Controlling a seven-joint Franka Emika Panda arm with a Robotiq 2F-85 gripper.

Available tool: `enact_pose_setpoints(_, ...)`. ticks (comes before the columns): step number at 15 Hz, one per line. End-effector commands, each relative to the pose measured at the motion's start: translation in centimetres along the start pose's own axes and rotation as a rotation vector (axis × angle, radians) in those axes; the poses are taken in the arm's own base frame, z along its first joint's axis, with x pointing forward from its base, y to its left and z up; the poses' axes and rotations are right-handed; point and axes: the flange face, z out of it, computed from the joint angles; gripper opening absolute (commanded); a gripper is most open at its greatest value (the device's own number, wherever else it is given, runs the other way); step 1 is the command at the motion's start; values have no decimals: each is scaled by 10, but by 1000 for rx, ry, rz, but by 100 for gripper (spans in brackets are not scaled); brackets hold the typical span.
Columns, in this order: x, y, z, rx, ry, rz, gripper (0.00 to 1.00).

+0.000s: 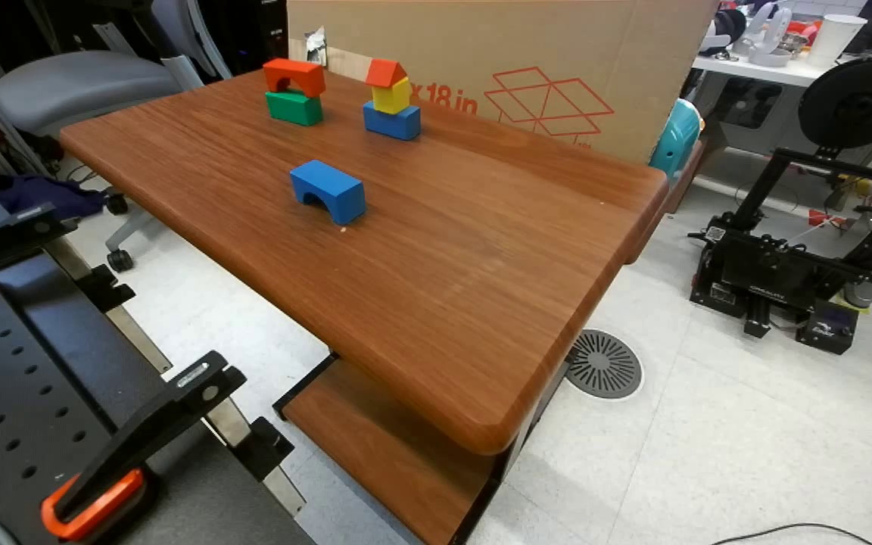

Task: Move the blue arch to the right

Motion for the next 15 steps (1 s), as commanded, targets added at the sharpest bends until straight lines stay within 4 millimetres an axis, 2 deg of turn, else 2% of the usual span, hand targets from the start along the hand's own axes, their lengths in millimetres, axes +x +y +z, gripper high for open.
enact_pose_setpoints(1, 5, -3, 2, 4, -11, -13, 100)
enact_pose_setpoints(3, 15, -12, 12, 12, -24, -50, 100)
enact_pose_setpoints(8, 46, -49, 62, 60, -59, -180, 100)
enact_pose_setpoints(12, 68, -75, 114, 117, -61, -245, 100)
enact_pose_setpoints(15, 74, -92, 160, 183, -72, -245, 100)
